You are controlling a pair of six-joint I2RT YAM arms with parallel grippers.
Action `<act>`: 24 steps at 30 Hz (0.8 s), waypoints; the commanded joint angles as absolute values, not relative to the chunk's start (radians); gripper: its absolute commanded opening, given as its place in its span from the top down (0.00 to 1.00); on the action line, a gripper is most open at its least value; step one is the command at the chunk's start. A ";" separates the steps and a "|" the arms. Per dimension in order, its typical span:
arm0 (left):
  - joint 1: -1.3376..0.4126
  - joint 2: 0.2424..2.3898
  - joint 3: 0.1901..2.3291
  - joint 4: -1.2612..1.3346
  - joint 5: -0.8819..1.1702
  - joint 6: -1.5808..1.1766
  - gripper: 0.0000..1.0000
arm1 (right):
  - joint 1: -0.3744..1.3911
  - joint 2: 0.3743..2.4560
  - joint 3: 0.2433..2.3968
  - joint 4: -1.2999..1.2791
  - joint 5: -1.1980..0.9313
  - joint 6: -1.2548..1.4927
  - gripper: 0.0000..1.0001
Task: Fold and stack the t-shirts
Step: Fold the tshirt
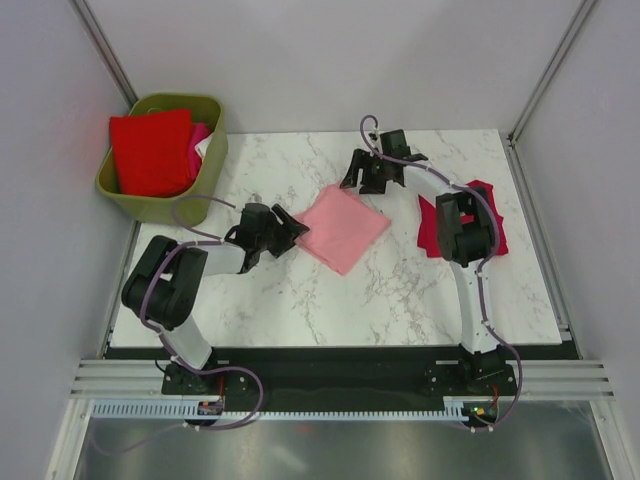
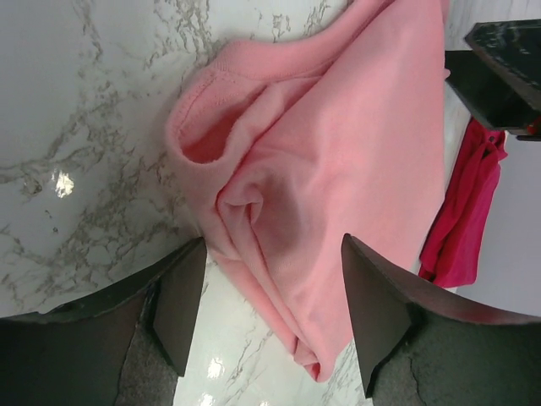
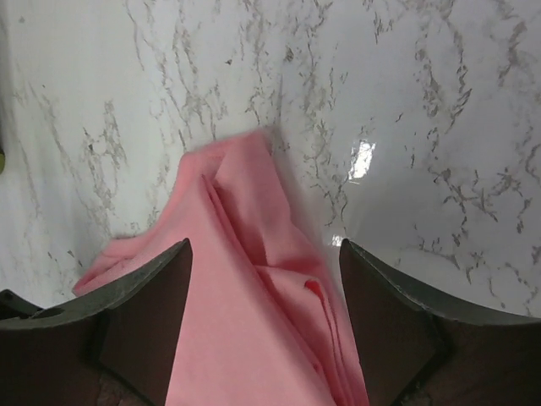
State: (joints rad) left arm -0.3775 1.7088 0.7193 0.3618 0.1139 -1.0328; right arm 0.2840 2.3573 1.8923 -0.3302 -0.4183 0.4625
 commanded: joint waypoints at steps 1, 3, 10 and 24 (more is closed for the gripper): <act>-0.376 1.736 0.744 0.394 0.074 -1.069 0.28 | 0.284 2.424 1.986 -0.353 -0.472 0.420 0.22; -0.376 1.752 0.752 0.397 0.074 -1.077 0.29 | 0.284 2.456 2.008 -0.353 -0.497 0.414 0.25; -0.371 1.781 0.758 0.429 0.074 -1.075 0.39 | 0.278 2.533 2.062 -0.351 -0.620 0.422 0.36; -0.288 1.904 0.916 0.385 0.136 -0.970 0.68 | 0.278 2.507 1.984 -0.370 -0.617 0.407 0.68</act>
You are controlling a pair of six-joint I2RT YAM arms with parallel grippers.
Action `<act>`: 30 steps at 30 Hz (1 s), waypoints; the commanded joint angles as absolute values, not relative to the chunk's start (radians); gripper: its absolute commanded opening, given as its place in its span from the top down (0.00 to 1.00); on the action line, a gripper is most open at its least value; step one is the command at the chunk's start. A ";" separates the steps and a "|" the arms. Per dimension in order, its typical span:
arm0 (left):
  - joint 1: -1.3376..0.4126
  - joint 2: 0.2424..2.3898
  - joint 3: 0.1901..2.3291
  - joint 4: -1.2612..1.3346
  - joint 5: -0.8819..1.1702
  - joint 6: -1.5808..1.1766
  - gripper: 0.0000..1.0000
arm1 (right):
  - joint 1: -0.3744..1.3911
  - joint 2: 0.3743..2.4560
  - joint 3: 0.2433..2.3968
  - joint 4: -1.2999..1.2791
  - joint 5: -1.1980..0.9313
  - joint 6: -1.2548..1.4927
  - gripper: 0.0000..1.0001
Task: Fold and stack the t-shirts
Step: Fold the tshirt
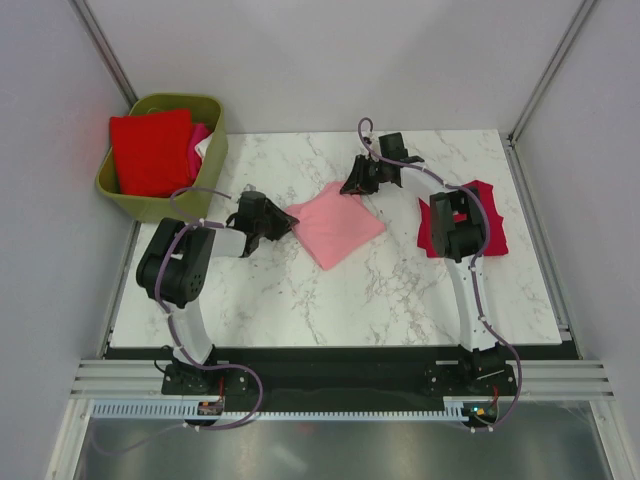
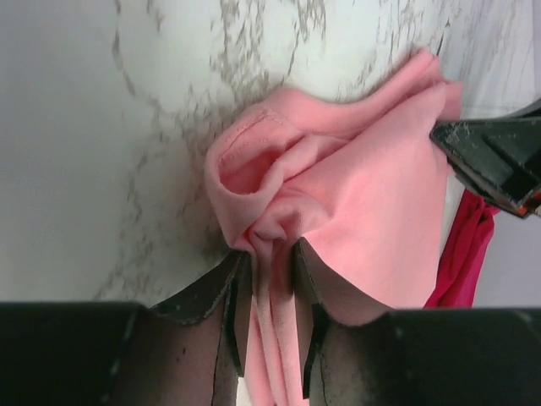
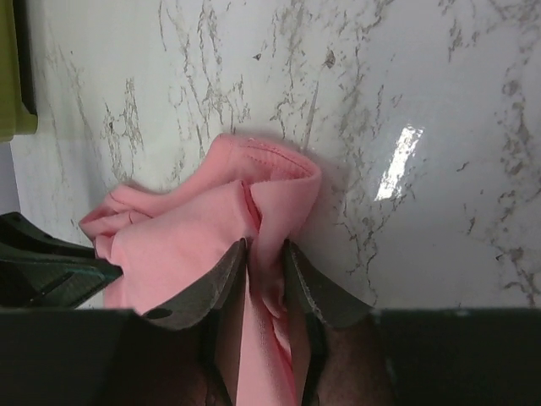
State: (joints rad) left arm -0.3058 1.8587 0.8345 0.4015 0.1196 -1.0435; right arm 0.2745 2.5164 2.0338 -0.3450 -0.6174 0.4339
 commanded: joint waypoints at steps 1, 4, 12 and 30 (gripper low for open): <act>-0.284 1.919 0.961 0.356 0.143 -0.947 0.68 | 0.278 2.484 1.952 -0.361 -0.597 0.403 0.69; -0.276 1.971 1.058 0.324 0.169 -0.891 0.68 | 0.278 2.361 1.772 -0.278 -0.535 0.426 0.69; -0.273 1.991 1.143 0.276 0.216 -0.778 0.38 | 0.258 2.117 1.448 -0.121 -0.436 0.503 0.26; -0.253 2.002 1.221 0.107 0.199 -0.663 0.30 | 0.252 2.201 1.471 -0.130 -0.379 0.551 0.31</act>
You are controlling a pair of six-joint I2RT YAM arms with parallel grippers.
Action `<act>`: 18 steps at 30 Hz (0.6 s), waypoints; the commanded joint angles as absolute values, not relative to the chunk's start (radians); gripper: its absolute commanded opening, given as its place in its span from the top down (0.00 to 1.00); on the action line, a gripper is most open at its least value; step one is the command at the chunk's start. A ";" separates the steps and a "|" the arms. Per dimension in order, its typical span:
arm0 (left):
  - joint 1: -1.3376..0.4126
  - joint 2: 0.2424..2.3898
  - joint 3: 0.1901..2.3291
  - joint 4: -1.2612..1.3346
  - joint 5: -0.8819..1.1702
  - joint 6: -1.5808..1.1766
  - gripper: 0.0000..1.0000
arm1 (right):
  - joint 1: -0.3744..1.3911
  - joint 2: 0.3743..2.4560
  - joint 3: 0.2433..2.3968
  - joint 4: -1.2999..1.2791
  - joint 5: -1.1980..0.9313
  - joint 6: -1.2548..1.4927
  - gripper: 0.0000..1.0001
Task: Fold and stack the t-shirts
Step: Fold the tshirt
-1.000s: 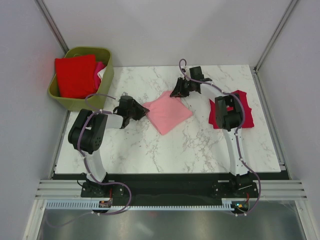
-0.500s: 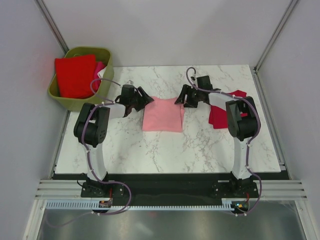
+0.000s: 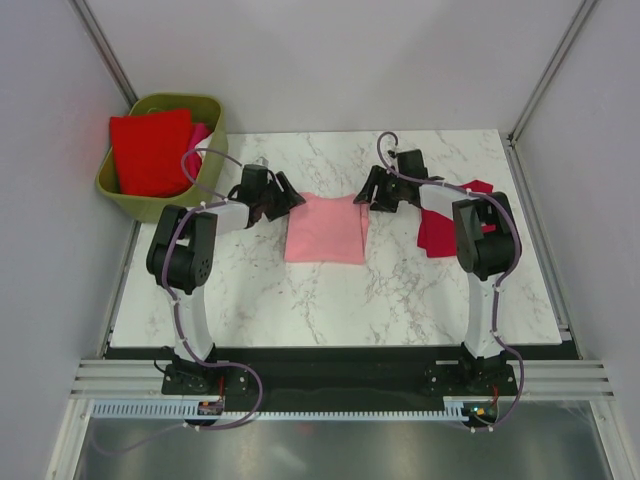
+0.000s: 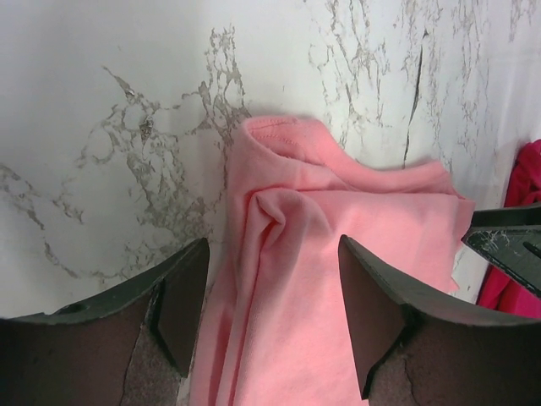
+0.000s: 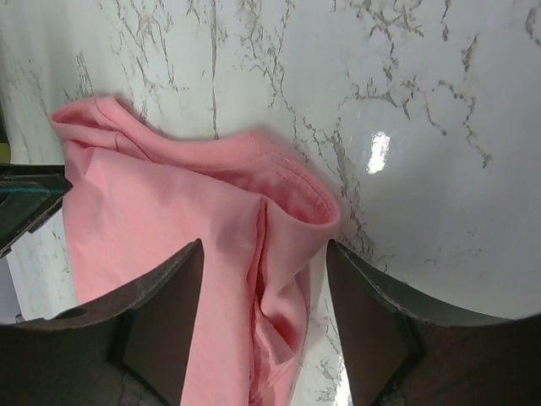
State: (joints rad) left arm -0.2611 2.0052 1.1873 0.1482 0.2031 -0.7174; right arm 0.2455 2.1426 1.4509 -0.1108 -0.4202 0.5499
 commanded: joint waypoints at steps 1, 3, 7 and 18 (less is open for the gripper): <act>-0.253 2.005 1.223 0.107 0.199 -0.664 0.30 | 0.253 2.203 1.474 -0.130 -0.376 0.554 0.32; -0.249 2.014 1.236 0.095 0.196 -0.663 0.30 | 0.261 2.209 1.482 -0.130 -0.370 0.557 0.35; -0.249 2.040 1.259 0.078 0.183 -0.660 0.35 | 0.271 2.240 1.511 -0.144 -0.377 0.554 0.41; -0.249 2.098 1.316 0.090 0.219 -0.655 0.64 | 0.295 2.253 1.548 -0.170 -0.350 0.546 0.70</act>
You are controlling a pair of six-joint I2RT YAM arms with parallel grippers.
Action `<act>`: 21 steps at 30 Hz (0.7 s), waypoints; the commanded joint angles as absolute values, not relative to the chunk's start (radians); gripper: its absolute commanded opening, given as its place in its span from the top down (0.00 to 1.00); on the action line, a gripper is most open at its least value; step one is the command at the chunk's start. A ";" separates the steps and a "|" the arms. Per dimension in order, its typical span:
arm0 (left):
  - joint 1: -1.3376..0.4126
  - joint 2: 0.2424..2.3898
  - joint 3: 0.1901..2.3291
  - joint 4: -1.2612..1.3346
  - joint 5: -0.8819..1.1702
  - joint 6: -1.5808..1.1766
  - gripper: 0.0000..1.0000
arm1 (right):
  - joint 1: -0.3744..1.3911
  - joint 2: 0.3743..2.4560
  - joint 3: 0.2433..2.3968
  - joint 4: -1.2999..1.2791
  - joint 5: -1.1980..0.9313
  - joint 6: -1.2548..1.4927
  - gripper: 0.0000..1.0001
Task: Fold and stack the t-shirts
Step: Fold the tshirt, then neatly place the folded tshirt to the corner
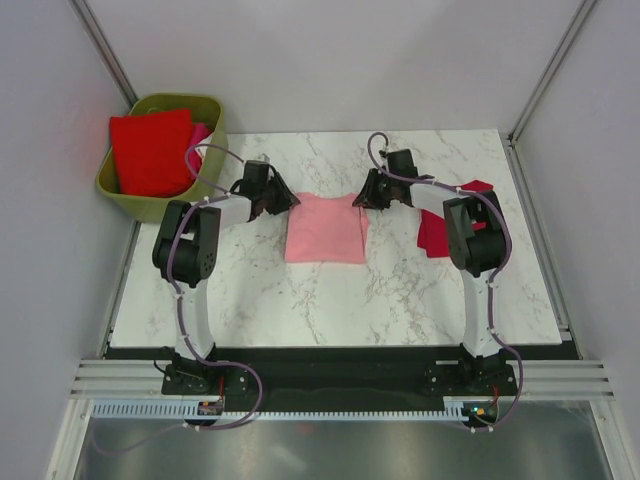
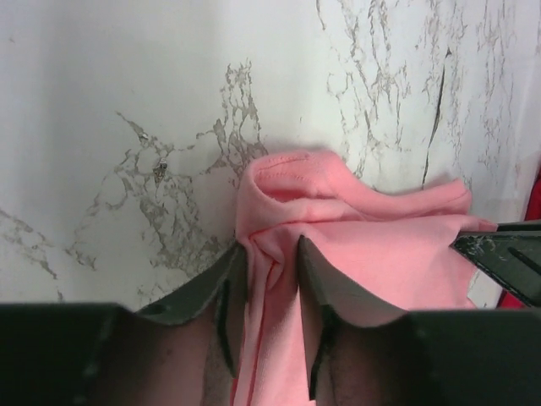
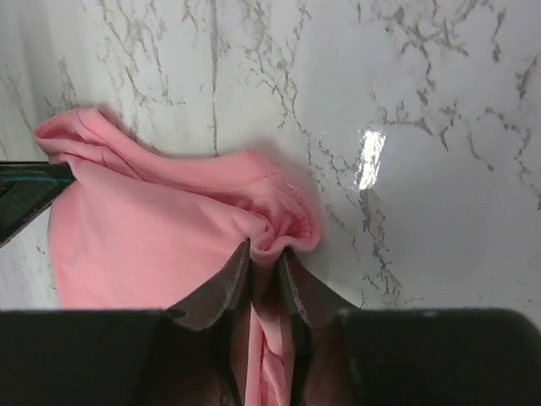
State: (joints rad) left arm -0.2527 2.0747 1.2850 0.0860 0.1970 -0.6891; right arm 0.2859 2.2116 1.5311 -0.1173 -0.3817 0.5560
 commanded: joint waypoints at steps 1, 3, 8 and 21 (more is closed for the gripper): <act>-0.249 2.100 1.316 0.104 0.224 -0.658 0.69 | 0.296 2.263 1.554 -0.170 -0.353 0.548 0.79; -0.250 2.105 1.313 0.121 0.235 -0.666 0.83 | 0.293 2.273 1.577 -0.170 -0.380 0.560 1.00; -0.253 2.016 1.226 0.268 0.282 -0.693 0.98 | 0.293 2.206 1.540 -0.127 -0.403 0.571 1.00; -0.389 1.665 1.054 0.288 0.204 -0.698 0.98 | 0.215 1.680 1.233 -0.141 -0.344 0.549 1.00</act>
